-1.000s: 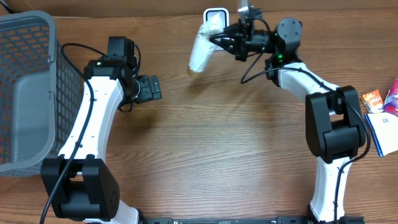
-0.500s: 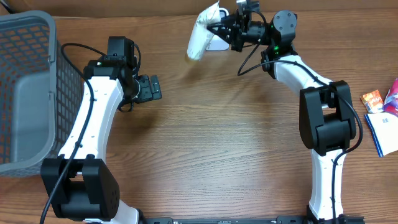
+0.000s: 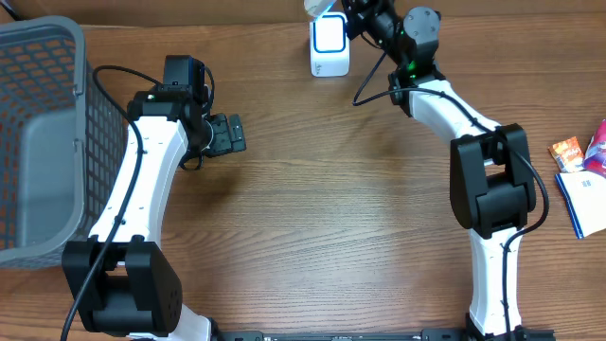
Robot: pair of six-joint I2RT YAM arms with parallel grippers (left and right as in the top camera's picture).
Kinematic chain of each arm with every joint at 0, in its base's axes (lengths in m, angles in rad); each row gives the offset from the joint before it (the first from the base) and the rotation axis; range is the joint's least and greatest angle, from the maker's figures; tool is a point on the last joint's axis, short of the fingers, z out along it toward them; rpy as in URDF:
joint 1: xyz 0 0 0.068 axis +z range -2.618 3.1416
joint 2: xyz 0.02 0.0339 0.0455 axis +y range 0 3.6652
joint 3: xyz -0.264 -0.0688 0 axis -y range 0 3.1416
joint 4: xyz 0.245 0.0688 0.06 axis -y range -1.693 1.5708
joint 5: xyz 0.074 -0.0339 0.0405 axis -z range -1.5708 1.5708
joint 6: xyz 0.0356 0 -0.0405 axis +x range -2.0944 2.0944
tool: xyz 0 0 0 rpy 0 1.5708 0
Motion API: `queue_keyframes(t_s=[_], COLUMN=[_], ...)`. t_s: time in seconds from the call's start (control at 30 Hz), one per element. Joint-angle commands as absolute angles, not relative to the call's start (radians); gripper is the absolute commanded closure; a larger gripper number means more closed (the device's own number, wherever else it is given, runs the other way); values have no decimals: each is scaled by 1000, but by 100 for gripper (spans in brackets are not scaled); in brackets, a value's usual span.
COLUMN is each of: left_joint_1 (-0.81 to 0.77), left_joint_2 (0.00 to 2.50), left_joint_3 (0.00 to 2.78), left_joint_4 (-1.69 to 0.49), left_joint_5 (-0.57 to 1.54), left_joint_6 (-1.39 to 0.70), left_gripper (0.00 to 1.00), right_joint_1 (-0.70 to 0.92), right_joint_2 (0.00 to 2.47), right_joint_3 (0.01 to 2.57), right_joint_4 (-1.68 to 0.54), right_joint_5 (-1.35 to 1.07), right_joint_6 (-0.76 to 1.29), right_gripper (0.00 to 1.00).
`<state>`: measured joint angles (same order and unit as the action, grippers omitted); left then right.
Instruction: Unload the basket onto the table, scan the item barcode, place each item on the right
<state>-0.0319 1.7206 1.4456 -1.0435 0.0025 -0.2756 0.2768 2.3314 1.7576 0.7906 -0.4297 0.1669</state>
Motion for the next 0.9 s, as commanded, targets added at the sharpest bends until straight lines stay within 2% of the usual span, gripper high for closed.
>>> queue_keyframes(t_s=[0.0, 0.27, 0.4, 0.53, 0.63, 0.87], left_joint_1=[-27, -27, -27, -27, -27, -27], left_joint_2=[1720, 1720, 1720, 1720, 1720, 1720], left_joint_3=[1458, 1458, 1458, 1458, 1458, 1458], left_joint_4=[-1043, -1043, -1043, -1043, -1043, -1043], left_joint_5=[-7, -8, -7, -7, -7, -7], left_joint_6=[-265, -265, -265, -265, -265, -265], left_gripper=[0, 0, 0, 0, 0, 0], right_joint_1=[306, 320, 324, 317, 310, 307], right_joint_2=[2320, 2320, 2320, 2320, 2320, 2320], right_joint_3=[1802, 1801, 1800, 1800, 1800, 1797], right_joint_4=[808, 803, 667, 356, 176, 176], right_joint_5=[-524, -781, -913, -940, -1047, -1157], right_joint_6=[149, 405, 530, 502, 359, 208], right_gripper=[96, 96, 96, 96, 96, 96])
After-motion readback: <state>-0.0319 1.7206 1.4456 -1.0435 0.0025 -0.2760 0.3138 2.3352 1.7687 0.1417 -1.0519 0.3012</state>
